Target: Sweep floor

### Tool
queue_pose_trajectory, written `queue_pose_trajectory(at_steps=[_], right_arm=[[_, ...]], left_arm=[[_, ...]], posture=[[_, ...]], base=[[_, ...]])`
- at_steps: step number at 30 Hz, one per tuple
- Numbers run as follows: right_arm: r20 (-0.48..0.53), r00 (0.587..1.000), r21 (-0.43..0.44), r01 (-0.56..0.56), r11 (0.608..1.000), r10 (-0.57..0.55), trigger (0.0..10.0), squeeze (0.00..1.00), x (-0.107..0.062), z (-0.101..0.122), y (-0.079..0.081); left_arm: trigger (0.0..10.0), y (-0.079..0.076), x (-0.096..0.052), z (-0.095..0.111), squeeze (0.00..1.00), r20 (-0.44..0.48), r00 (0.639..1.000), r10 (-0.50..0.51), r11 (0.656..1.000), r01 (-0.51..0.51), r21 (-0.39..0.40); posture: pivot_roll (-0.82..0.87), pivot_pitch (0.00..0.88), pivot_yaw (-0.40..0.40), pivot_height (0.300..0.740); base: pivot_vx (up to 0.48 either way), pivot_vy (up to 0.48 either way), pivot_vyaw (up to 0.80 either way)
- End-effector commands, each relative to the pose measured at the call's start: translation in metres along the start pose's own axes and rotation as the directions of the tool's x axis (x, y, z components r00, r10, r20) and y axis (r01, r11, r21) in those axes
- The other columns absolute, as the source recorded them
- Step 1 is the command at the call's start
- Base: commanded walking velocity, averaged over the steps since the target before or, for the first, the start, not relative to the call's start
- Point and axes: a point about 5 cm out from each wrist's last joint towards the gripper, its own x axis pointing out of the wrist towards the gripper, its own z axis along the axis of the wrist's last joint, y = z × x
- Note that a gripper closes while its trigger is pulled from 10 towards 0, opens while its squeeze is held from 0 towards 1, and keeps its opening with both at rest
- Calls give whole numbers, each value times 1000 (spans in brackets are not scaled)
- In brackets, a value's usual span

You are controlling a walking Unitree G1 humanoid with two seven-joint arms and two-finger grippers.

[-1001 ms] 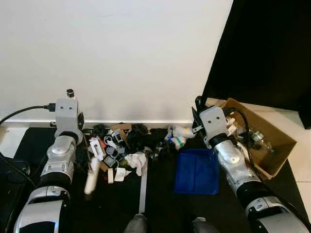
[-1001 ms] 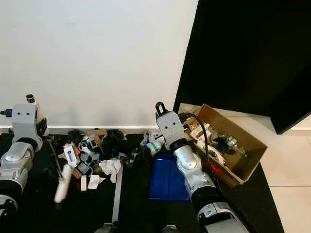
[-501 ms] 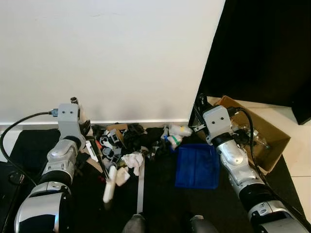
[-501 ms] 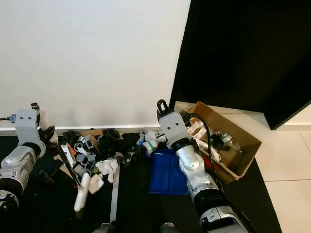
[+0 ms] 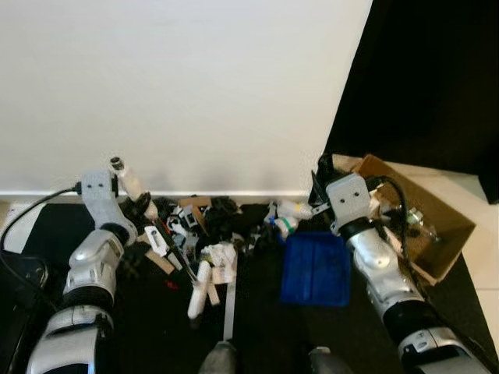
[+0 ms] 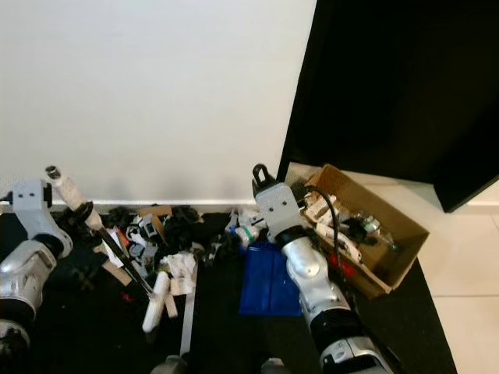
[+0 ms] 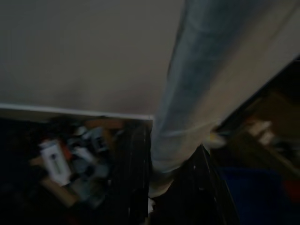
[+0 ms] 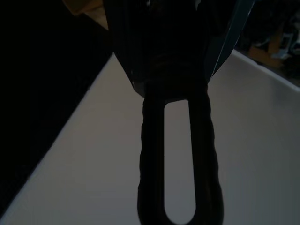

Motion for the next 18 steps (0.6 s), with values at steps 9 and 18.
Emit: queue_pose_trajectory(at_steps=[9, 18], right_arm=[[-12, 999, -9, -46, 999, 46, 10000, 0, -3, -3, 14], [-29, 998, -55, -50, 997, 48, 10000, 0, -8, -9, 7]], left_arm=[[10000, -38, -1, 11, 0, 83, 987, -136, 991, 137, -5], [10000, -27, -21, 53, 0, 134, 985, -109, 991, 98, 87]], posture=[[60, 310, 66, 740], [91, 308, 88, 740]], base=[[0, 0, 0], [0, 0, 0]])
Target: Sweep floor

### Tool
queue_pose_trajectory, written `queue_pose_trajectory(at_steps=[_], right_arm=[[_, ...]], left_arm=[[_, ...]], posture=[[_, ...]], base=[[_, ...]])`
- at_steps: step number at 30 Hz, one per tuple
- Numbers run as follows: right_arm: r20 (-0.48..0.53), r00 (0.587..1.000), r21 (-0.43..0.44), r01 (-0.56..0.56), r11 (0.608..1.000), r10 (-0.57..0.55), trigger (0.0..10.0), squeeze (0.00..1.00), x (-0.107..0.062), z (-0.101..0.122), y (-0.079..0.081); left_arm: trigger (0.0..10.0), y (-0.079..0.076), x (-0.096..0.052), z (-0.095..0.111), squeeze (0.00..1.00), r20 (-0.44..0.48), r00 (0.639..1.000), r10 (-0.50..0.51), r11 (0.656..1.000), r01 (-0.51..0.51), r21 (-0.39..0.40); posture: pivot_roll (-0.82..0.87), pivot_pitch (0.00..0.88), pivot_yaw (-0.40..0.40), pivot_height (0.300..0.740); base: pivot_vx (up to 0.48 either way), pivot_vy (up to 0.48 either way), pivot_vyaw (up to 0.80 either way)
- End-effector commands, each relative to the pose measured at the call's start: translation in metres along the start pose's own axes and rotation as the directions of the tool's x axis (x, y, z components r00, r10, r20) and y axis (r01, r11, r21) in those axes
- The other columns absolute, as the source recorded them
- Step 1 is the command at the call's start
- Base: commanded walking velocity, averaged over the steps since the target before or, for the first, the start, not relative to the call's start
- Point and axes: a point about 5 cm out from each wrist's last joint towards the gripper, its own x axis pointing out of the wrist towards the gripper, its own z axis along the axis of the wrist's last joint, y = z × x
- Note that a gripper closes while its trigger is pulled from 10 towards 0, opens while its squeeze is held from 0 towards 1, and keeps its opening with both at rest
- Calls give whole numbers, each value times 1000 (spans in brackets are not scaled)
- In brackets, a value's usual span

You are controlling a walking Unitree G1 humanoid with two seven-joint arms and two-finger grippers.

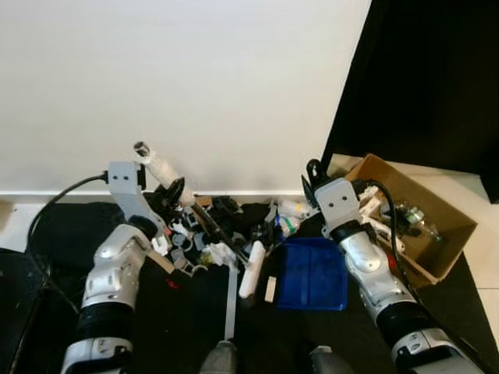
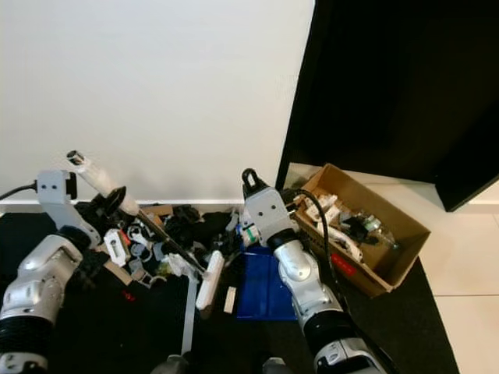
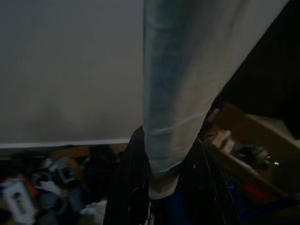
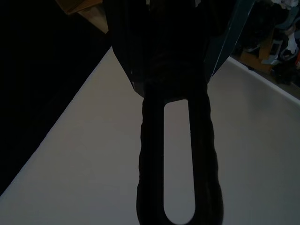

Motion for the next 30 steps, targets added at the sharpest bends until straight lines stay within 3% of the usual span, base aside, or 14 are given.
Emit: queue_pose_trajectory(at_steps=[1, 5, 11, 13, 14, 17, 20, 22, 26, 30], right_arm=[[-12, 1000, -20, -16, 1000, 16, 10000, 0, -6, -6, 1], [-32, 999, -46, -22, 999, 21, 10000, 0, -12, -12, -4], [-109, 994, -18, 6, 1000, -8, 10000, 0, -32, -30, -1], [-148, 989, 9, 26, 1000, -25, 10000, 0, -41, -39, 10], [-148, 989, 9, 26, 1000, -25, 10000, 0, -41, -39, 10], [-163, 986, -4, 31, 1000, -31, 10000, 0, -42, -41, 26], [-161, 986, -13, 41, 999, -43, 10000, 0, -37, -39, 32], [-165, 985, -6, 41, 999, -42, 10000, 0, -35, -39, 34], [-163, 986, 12, 37, 999, -34, 10000, 0, -33, -38, 34], [-169, 985, 49, -5, 999, 13, 10000, 0, -30, -38, 38]], left_arm=[[10000, 7, -8, 17, 0, 40, 999, 20, 999, -21, 29], [10000, 10, -17, 30, 0, 31, 999, 25, 997, -27, 76], [10000, 10, -29, 9, 0, -54, 997, 51, 989, -43, 141], [10000, 7, -34, -7, 0, -104, 992, 68, 990, -54, 127], [10000, 7, -34, -7, 0, -104, 992, 68, 990, -54, 127], [10000, -1, -43, -33, 0, -199, 977, 74, 994, -55, 97], [10000, -15, -46, -50, 0, -257, 966, 30, 999, -33, -7], [10000, -23, -46, -59, 0, -278, 961, 8, 999, -21, -45], [10000, -28, -43, -65, 0, -274, 962, 17, 999, -30, -43], [10000, -35, -20, -65, 0, -195, 975, 108, 992, -117, -39]], posture=[[91, 308, 88, 740], [111, 310, 97, 740], [139, 318, 114, 740], [158, 319, 135, 740], [158, 319, 135, 740], [172, 319, 149, 740], [184, 317, 152, 740], [187, 315, 150, 740], [187, 313, 144, 740], [170, 312, 132, 740]], base=[[0, 0, 0], [0, 0, 0], [0, 0, 0], [0, 0, 0], [0, 0, 0], [0, 0, 0], [0, 0, 0], [0, 0, 0], [0, 0, 0], [0, 0, 0]])
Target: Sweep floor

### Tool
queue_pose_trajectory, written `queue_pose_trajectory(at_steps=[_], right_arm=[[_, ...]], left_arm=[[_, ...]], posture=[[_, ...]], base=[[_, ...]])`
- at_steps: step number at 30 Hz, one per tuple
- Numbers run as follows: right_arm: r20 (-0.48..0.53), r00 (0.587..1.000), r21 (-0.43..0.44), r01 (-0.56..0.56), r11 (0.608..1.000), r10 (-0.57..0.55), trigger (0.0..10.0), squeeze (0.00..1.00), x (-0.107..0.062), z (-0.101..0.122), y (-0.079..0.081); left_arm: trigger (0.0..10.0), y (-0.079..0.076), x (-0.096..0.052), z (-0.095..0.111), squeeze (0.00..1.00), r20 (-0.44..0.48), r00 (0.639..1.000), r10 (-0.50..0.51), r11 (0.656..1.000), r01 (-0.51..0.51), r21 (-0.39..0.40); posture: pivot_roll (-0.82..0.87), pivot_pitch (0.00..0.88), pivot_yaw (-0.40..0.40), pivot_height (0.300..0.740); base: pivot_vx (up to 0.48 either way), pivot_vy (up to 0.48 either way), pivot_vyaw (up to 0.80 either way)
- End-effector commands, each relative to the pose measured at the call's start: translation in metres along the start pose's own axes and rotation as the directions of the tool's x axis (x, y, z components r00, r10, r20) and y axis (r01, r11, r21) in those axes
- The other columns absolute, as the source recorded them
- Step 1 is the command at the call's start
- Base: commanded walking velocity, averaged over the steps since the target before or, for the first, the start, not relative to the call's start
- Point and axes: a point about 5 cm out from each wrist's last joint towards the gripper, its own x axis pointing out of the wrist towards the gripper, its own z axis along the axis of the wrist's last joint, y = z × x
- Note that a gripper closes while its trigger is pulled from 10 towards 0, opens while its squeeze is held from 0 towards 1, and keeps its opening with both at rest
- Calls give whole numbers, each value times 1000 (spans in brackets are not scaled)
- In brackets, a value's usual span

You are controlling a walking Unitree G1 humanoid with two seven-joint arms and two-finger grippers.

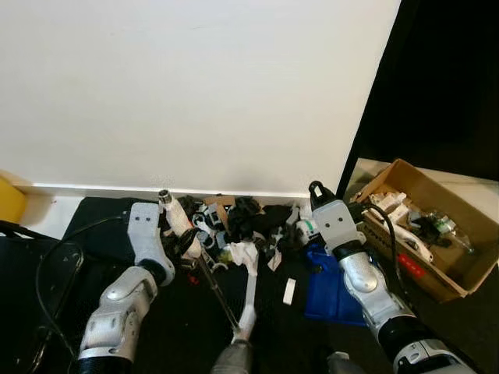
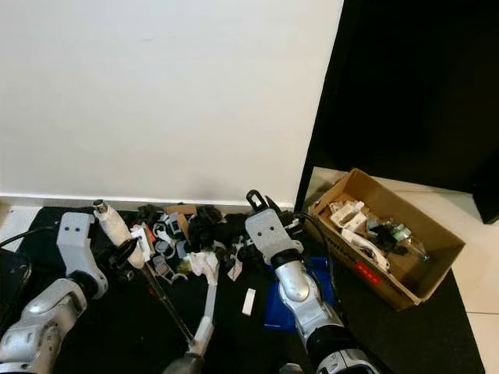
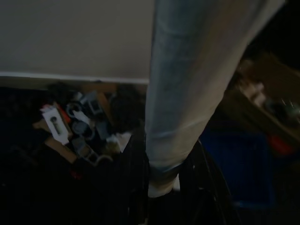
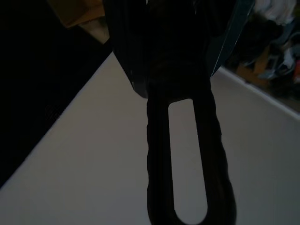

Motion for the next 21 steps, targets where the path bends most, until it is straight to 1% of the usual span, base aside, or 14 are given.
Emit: queue_pose_trajectory(at_steps=[1, 3, 6, 8, 12, 14, 17, 18, 19, 20, 21], right_arm=[[-67, 996, 76, -47, 996, 52, 10000, 0, -9, -11, 18], [-69, 996, 84, -48, 995, 54, 10000, 0, -9, -11, 19], [-53, 996, 139, -65, 988, 73, 10000, 0, -8, -9, 21], [-46, 996, 146, -70, 987, 77, 10000, 0, -9, -8, 22], [-23, 995, 199, -93, 975, 100, 10000, 0, -7, -3, 27], [-15, 993, 194, -108, 975, 113, 10000, 0, -6, -1, 30], [-18, 992, 193, -122, 974, 128, 10000, 0, -4, 0, 36], [-18, 992, 193, -122, 974, 128, 10000, 0, -4, 0, 36], [-13, 991, 203, -124, 971, 130, 10000, 0, -2, 2, 37], [-12, 991, 206, -125, 971, 130, 10000, 0, -2, 2, 38], [-5, 992, 219, -126, 968, 130, 10000, 0, 0, 4, 39]], left_arm=[[10000, -2, 4, 3, 0, 45, 998, 31, 999, -31, -17], [10000, -5, 7, 3, 0, 49, 998, 32, 999, -31, -15], [10000, -14, 10, 11, 0, 70, 997, 17, 1000, -16, -18], [10000, -14, 11, 14, 0, 78, 997, 24, 999, -22, -27], [10000, -16, 14, 21, 0, 102, 994, 46, 998, -41, -46], [10000, -18, 17, 24, 0, 121, 990, 71, 996, -64, -56], [10000, -29, 22, 22, 0, 120, 992, 46, 999, -44, -19], [10000, -29, 22, 22, 0, 120, 992, 46, 999, -44, -19], [10000, -30, 22, 16, 0, 101, 994, 52, 999, -52, -3], [10000, -31, 22, 14, 0, 96, 994, 54, 999, -54, 2], [10000, -32, 21, 10, 0, 90, 994, 58, 998, -62, 33]], posture=[[170, 312, 132, 740], [162, 311, 132, 740], [157, 310, 137, 740], [157, 310, 137, 740], [158, 305, 141, 740], [160, 303, 141, 740], [163, 299, 142, 740], [163, 299, 142, 740], [162, 298, 141, 740], [162, 298, 141, 740], [155, 299, 141, 740]], base=[[0, 0, 0], [0, 0, 0], [0, 0, 0], [0, 0, 0], [0, 0, 0], [0, 0, 0], [0, 0, 0], [0, 0, 0], [0, 0, 0], [0, 0, 0], [0, 0, 0]])
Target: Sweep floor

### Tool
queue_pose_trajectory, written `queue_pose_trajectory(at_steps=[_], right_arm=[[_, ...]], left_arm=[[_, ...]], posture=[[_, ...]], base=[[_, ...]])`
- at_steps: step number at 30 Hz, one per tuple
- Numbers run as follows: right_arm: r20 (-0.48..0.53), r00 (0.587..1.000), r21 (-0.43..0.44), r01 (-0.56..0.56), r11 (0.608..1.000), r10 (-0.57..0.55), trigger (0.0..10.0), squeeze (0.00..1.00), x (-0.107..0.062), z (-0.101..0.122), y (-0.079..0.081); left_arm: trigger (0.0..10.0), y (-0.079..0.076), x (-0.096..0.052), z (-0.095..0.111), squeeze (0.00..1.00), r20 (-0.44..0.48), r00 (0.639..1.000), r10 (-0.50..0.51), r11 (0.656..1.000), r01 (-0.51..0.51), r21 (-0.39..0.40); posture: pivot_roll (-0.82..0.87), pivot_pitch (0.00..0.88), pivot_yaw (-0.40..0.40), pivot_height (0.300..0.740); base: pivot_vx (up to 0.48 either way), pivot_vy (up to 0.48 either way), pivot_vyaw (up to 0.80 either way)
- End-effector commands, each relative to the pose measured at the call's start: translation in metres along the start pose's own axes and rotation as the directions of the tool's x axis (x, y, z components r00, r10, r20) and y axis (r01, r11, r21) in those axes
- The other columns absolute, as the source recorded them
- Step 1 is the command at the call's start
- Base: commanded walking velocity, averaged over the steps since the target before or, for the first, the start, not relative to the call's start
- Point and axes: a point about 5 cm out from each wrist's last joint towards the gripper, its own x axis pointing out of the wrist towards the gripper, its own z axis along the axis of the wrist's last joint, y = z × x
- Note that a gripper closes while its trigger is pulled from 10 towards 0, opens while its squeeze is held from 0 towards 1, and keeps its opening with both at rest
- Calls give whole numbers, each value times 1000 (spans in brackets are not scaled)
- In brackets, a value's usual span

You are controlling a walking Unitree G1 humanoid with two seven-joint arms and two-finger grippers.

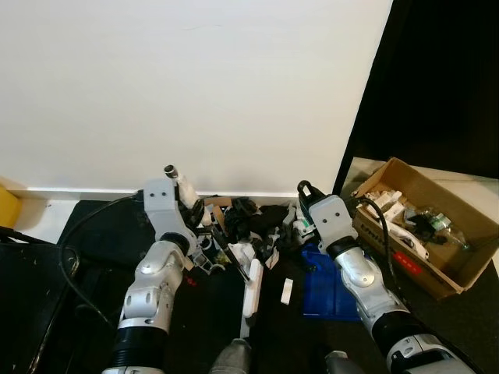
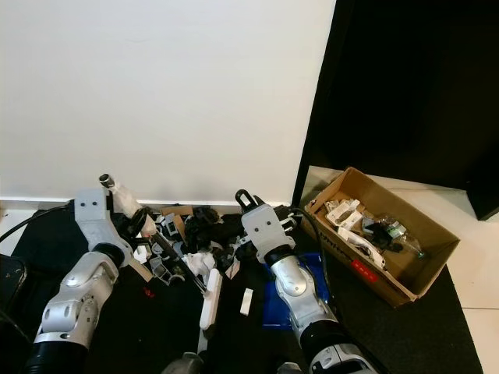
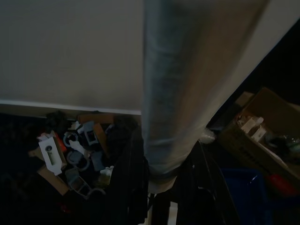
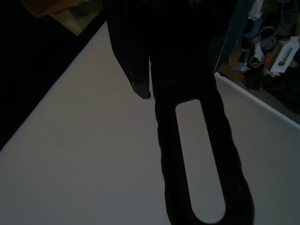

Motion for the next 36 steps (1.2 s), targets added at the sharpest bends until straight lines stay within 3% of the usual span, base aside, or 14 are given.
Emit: queue_pose_trajectory(at_steps=[1, 5, 12, 16, 19, 20, 21, 25, 27, 31, 36], right_arm=[[-47, 998, 136, -31, 990, 38, 10000, 0, -6, -8, 29], [-48, 998, 158, -35, 987, 43, 10000, 0, -6, -8, 30], [-53, 998, 152, -30, 988, 39, 10000, 0, -6, -9, 29], [-49, 998, 103, -43, 994, 48, 10000, 0, -6, -8, 29], [-45, 998, 92, -42, 995, 46, 10000, 0, -5, -8, 29], [-45, 998, 92, -42, 995, 46, 10000, 0, -5, -8, 29], [-45, 998, 92, -43, 995, 47, 10000, 0, -5, -8, 29], [-46, 998, 93, -47, 995, 51, 10000, 0, -5, -8, 30], [-46, 997, 92, -50, 994, 55, 10000, 0, -5, -8, 30], [-47, 997, 89, -51, 995, 55, 10000, 0, -5, -8, 31], [-48, 997, 87, -52, 995, 56, 10000, 0, -5, -8, 30]], left_arm=[[10000, -1, -3, -11, 0, -17, 1000, 18, 999, -17, 40], [10000, 2, -7, -25, 0, -24, 999, 39, 990, -35, 138], [10000, -4, -4, -40, 0, -56, 997, 58, 992, -51, 119], [10000, -10, 1, -48, 0, -89, 994, 66, 997, -63, 33], [10000, -25, 4, -53, 0, -126, 992, 10, 996, -21, -86], [10000, -25, 4, -53, 0, -126, 992, 10, 996, -21, -86], [10000, -35, 5, -53, 0, -127, 992, -25, 989, 7, -146], [10000, -43, 5, -52, 0, -122, 991, -58, 984, 36, -173], [10000, -60, 5, -44, 0, -98, 986, -137, 966, 111, -235], [10000, -72, 3, -38, 0, -85, 974, -211, 942, 179, -285], [10000, -78, 0, -29, 0, -60, 960, -273, 916, 241, -320]], posture=[[153, 299, 141, 740], [141, 297, 131, 740], [139, 297, 127, 740], [134, 295, 122, 740], [134, 295, 122, 740], [134, 295, 122, 740], [133, 293, 124, 740], [133, 293, 124, 740], [135, 292, 124, 740], [135, 292, 124, 740], [144, 290, 123, 740]], base=[[0, 0, 0], [0, 0, 0], [0, 0, 0], [0, 0, 0], [0, 0, 0], [0, 0, 0], [0, 0, 0], [0, 0, 0], [0, 0, 0], [0, 0, 0], [0, 0, 0]])
